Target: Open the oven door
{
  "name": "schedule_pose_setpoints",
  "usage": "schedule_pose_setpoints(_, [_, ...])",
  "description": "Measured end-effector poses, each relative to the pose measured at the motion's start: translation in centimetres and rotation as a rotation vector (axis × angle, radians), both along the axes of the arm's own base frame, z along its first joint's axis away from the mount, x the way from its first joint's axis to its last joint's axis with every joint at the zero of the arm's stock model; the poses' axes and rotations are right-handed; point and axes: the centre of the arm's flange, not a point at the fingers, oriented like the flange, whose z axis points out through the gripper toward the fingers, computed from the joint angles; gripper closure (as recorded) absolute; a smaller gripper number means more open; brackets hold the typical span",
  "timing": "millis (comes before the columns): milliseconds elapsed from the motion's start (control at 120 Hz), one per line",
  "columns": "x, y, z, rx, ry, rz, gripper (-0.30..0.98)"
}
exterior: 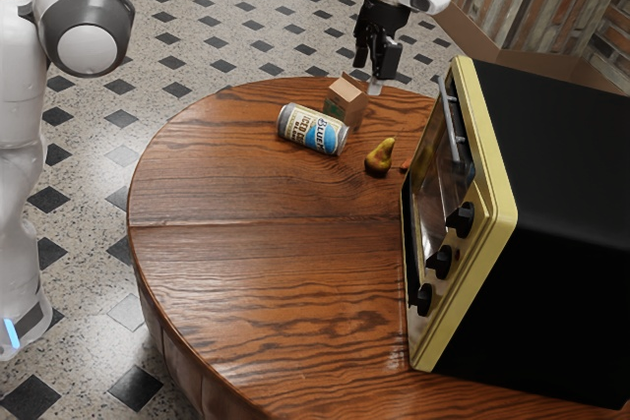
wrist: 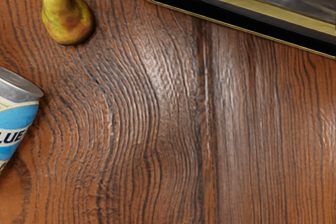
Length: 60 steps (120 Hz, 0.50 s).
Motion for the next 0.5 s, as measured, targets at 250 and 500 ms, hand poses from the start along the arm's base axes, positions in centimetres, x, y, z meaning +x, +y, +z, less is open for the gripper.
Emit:
schedule_pose_setpoints(250, [-0.3, 0.7, 0.9, -0.016, -0.02, 0.011, 0.0])
schedule_pose_setpoints(500, [-1.7, -5.6, 9.7, -0.084, -0.258, -0.295, 0.0])
